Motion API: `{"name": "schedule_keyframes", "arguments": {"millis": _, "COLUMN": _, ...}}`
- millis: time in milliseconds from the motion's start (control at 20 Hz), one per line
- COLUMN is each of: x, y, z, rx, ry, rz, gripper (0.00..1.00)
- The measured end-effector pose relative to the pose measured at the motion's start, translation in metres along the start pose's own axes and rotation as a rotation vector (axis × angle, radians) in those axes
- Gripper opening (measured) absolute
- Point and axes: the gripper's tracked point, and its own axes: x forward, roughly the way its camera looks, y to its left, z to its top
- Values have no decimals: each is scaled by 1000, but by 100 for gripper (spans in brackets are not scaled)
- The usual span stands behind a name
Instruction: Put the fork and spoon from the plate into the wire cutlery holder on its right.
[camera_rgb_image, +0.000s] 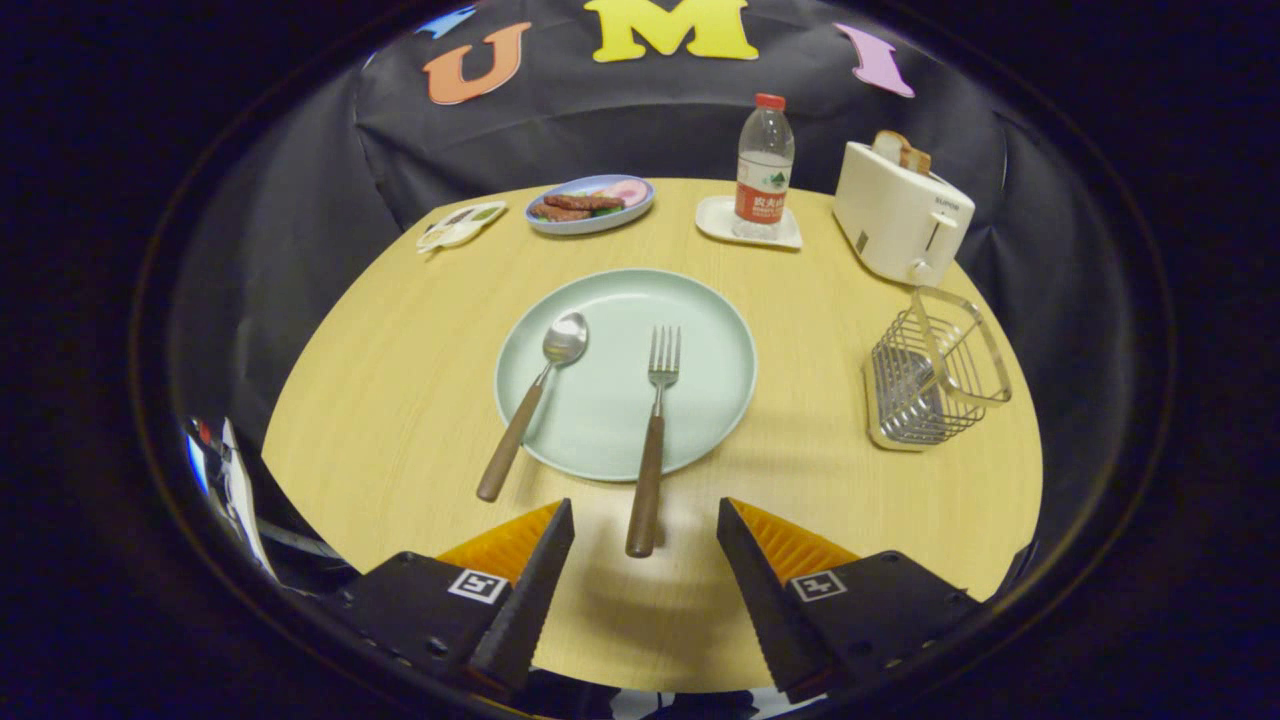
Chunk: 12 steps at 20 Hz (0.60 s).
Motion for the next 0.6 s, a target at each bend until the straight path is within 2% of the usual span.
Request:
{"name": "schedule_keyframes", "arguments": {"millis": 50, "x": 5, "y": 2, "z": 2, "rx": 14, "ry": 7, "rz": 5, "gripper": 83}}
{"name": "schedule_keyframes", "arguments": {"millis": 200, "x": 18, "y": 3, "z": 4, "rx": 7, "ry": 32, "rz": -9, "gripper": 60}}
{"name": "schedule_keyframes", "arguments": {"millis": 350, "x": 27, "y": 2, "z": 6, "rx": 18, "ry": 44, "rz": -24, "gripper": 51}}
{"name": "schedule_keyframes", "arguments": {"millis": 400, "x": 27, "y": 3, "z": 6, "rx": 20, "ry": 48, "rz": -23, "gripper": 39}}
{"name": "schedule_keyframes", "arguments": {"millis": 450, "x": 27, "y": 7, "z": 5, "rx": 19, "ry": 55, "rz": 0, "gripper": 32}}
{"name": "schedule_keyframes", "arguments": {"millis": 500, "x": 28, "y": 5, "z": 5, "rx": 10, "ry": 67, "rz": -9, "gripper": 31}}
{"name": "schedule_keyframes", "arguments": {"millis": 600, "x": 21, "y": 0, "z": 2, "rx": 2, "ry": 83, "rz": -5, "gripper": 14}}
